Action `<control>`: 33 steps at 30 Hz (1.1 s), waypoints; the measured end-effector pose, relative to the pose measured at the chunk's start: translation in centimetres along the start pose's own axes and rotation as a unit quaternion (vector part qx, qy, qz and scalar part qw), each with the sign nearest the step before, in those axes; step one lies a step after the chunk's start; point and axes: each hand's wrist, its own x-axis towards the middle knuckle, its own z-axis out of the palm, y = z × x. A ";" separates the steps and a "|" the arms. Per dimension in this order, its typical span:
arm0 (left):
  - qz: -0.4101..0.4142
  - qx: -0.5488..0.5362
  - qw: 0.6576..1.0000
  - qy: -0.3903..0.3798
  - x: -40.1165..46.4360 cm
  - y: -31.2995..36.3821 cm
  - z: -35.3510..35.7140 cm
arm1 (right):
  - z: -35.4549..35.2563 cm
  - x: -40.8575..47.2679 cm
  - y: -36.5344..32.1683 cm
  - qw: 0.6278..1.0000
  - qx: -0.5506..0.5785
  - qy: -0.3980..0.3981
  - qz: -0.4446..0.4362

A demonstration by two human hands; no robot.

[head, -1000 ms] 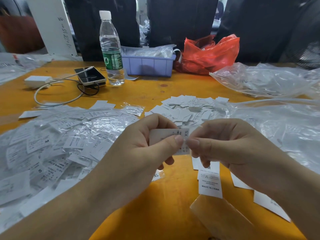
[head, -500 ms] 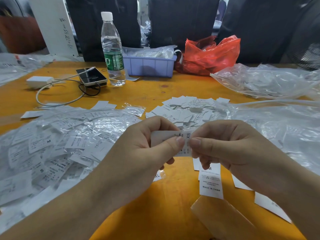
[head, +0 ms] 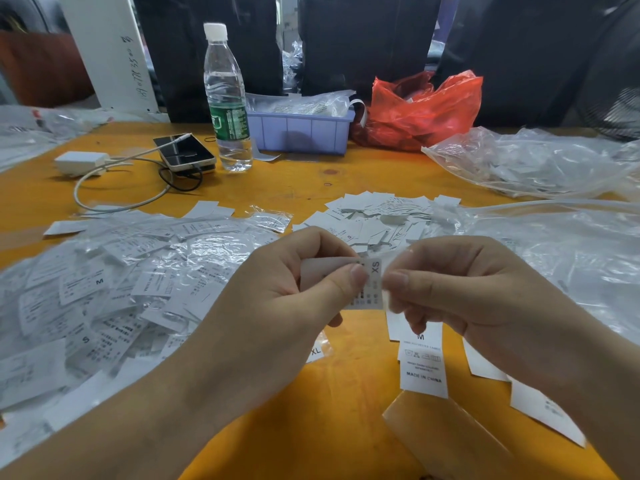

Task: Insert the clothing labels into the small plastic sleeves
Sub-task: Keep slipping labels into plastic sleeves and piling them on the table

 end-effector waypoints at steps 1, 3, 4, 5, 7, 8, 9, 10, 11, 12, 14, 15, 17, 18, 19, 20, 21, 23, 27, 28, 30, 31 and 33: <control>-0.003 -0.003 1.000 0.001 0.0 0.1 0.0 | -0.1 0.0 -0.1 1.000 0.003 0.007 -0.002; -0.004 -0.004 1.000 0.006 0.0 0.2 -0.1 | -0.5 0.0 -0.3 1.000 -0.003 0.026 -0.006; -0.003 -0.002 1.000 0.010 0.0 0.3 -0.1 | -0.6 0.1 -0.4 0.999 -0.007 0.033 -0.005; -0.001 0.000 1.000 0.014 -0.1 0.3 -0.2 | -0.6 0.1 -0.4 0.999 -0.008 0.038 -0.003; 0.002 0.005 1.000 0.016 -0.1 0.3 -0.2 | -0.7 0.2 -0.4 0.999 -0.010 0.032 -0.004; 0.001 0.007 1.000 0.016 -0.1 0.3 -0.2 | -0.7 0.2 -0.3 1.000 -0.010 0.027 -0.004; 0.001 0.008 1.000 0.015 -0.1 0.2 -0.2 | -0.7 0.2 -0.3 1.000 -0.007 0.022 -0.003; 0.001 0.009 1.000 0.012 -0.1 0.2 -0.2 | -0.7 0.3 -0.2 1.000 -0.003 0.016 0.000; 0.000 0.008 1.000 0.010 -0.1 0.2 -0.2 | -0.8 0.3 -0.2 1.000 0.001 0.009 0.004; -0.001 0.008 1.000 0.006 -0.1 0.2 -0.2 | -0.8 0.3 -0.2 1.000 0.002 -0.001 0.007; -0.004 0.006 1.000 -0.002 -0.1 0.1 -0.2 | -0.9 0.3 -0.2 1.000 -0.005 -0.022 0.013; -0.006 0.005 1.000 -0.006 -0.1 0.1 -0.1 | -1.0 0.3 -0.2 0.999 -0.009 -0.028 0.017; -0.006 0.005 1.000 -0.010 -0.2 0.1 -0.1 | -1.0 0.3 -0.2 0.999 -0.011 -0.034 0.022; -0.006 0.007 1.000 -0.011 -0.2 0.2 -0.1 | -1.0 0.3 -0.2 0.999 -0.007 -0.034 0.025; -0.005 0.011 1.000 -0.011 -0.2 0.2 -0.1 | -0.9 0.3 -0.3 0.999 -0.002 -0.031 0.027; -0.004 0.016 1.000 -0.010 -0.2 0.2 -0.1 | -0.9 0.3 -0.3 0.999 0.002 -0.028 0.029; -0.003 0.022 1.000 -0.009 -0.2 0.3 -0.1 | -0.9 0.3 -0.3 0.999 0.004 -0.025 0.032; -0.001 0.031 0.999 -0.007 -0.3 0.4 0.0 | -0.8 0.3 -0.4 0.999 0.005 -0.022 0.035; 0.007 0.042 0.999 0.001 -0.5 0.6 0.1 | -0.8 0.3 -0.4 0.999 0.006 -0.022 0.032; 0.011 0.048 0.999 0.002 -0.5 0.7 0.1 | -0.7 0.3 -0.4 0.999 0.008 -0.020 0.032; 0.020 0.056 0.998 0.005 -0.5 0.7 0.1 | -0.7 0.3 -0.4 0.999 0.013 -0.016 0.030; 0.021 0.055 0.998 0.006 -0.5 0.7 0.1 | -0.7 0.3 -0.4 0.999 0.014 -0.014 0.029; 0.021 0.060 0.998 0.009 -0.5 0.7 0.1 | -0.7 0.3 -0.4 0.999 0.017 -0.007 0.028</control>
